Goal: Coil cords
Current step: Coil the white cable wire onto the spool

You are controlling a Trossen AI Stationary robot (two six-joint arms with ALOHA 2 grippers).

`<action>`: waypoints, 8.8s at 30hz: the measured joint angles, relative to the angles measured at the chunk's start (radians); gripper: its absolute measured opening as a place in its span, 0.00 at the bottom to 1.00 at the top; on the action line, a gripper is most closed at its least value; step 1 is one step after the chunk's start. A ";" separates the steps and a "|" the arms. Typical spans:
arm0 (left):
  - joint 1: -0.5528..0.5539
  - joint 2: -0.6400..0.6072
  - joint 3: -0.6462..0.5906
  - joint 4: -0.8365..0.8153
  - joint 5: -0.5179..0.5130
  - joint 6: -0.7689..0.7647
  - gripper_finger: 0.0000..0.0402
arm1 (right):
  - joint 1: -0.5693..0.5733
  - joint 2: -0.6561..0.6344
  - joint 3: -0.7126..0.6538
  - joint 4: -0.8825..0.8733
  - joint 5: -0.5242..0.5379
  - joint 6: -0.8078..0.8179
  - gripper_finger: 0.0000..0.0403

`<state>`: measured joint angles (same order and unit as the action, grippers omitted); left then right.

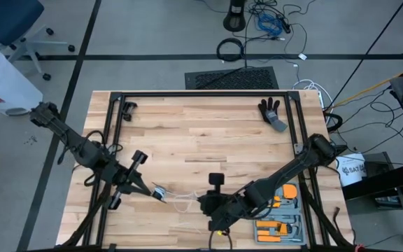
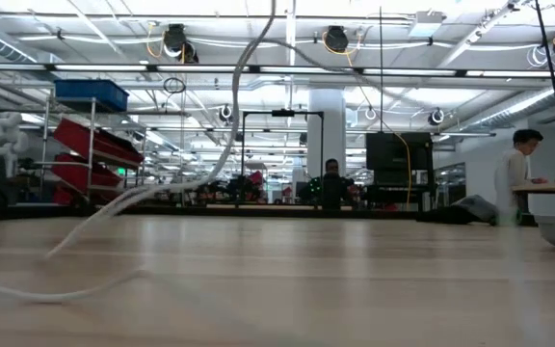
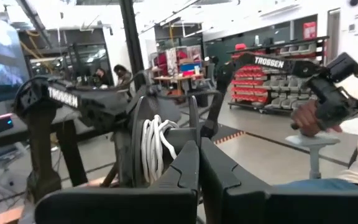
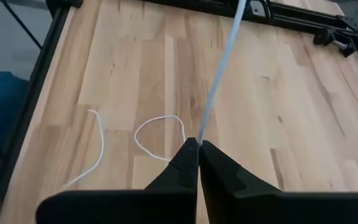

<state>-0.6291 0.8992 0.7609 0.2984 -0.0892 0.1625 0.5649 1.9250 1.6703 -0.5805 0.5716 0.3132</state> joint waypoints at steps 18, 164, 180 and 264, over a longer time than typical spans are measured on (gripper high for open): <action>-0.028 -0.016 0.000 -0.209 -0.133 -0.154 0.00 | 0.092 -0.195 0.000 -0.118 -0.043 0.004 0.00; 0.086 0.339 0.077 0.171 0.429 0.007 0.00 | -0.159 -0.044 0.000 0.645 -0.518 -0.468 0.00; 0.085 0.334 0.076 0.218 0.342 0.031 0.00 | -0.172 -0.039 0.000 0.596 -0.602 -0.428 0.00; -0.021 0.017 0.076 -0.071 -0.244 -0.017 0.00 | -0.125 0.202 -0.217 1.188 -0.157 -0.403 0.29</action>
<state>-0.6501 0.9160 0.8371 0.2275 -0.3327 0.1458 0.4403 2.1271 1.4535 0.6073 0.4149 -0.0897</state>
